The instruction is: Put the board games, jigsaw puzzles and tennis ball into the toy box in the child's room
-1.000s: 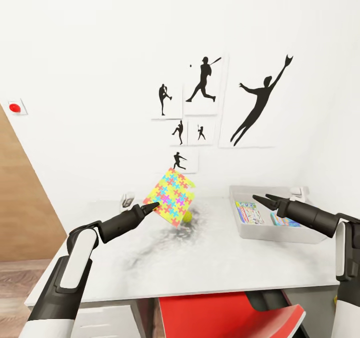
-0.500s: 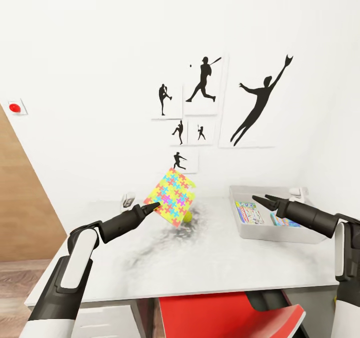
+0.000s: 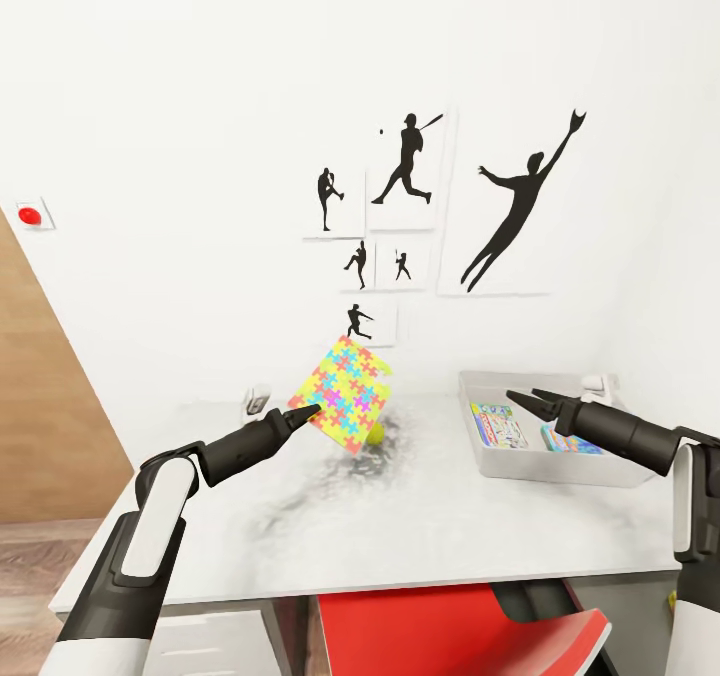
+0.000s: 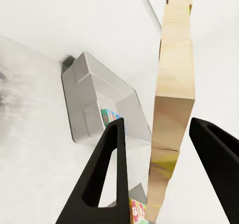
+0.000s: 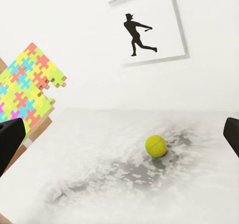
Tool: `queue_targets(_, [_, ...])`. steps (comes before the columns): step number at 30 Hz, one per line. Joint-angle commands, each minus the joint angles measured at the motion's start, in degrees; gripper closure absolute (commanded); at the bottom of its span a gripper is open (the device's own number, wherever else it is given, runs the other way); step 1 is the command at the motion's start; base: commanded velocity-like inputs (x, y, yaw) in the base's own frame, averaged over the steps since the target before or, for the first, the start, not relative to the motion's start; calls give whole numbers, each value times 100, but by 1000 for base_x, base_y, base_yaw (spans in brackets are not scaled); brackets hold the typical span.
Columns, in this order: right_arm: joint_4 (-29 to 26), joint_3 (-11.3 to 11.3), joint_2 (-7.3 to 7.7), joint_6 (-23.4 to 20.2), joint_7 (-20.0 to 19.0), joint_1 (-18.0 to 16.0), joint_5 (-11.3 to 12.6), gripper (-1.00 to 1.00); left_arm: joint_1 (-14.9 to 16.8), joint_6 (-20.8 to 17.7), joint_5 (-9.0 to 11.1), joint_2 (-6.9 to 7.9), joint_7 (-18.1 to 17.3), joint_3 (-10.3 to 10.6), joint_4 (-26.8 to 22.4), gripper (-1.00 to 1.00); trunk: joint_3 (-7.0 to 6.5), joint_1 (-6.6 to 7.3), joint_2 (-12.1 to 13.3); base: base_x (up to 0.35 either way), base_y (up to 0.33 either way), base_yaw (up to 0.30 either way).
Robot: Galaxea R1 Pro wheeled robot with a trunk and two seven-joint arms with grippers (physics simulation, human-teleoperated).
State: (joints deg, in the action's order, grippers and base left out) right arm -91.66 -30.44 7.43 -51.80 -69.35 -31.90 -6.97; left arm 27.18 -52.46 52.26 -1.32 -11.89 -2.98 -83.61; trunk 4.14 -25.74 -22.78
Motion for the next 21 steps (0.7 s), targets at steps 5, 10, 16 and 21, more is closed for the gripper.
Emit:
queue_targets(5, [-13, -13, 2, -41, -61, -9, -59, -100, 6, -37, -25, -10, -68, -12, -6, 100, 13, -4, -13, 0, 0, 0])
queue_targets(10, [-20, -14, 9, -50, -61, -9, -59, -100, 6, -37, -10, -15, -102, -15, -10, 100, 13, -4, -13, 0, 0, 0])
queue_targets(16, [-22, -9, 9, -73, -61, -9, -56, -100, 6, -40, 20, -22, -118, -17, -9, 100, 13, -4, -13, 0, 0, 0])
queue_targets(21, [-26, 0, -6, -86, -61, -9, -52, -100, 6, -44, 43, -30, -205, -18, -4, 100, 13, -4, -13, 0, 0, 0])
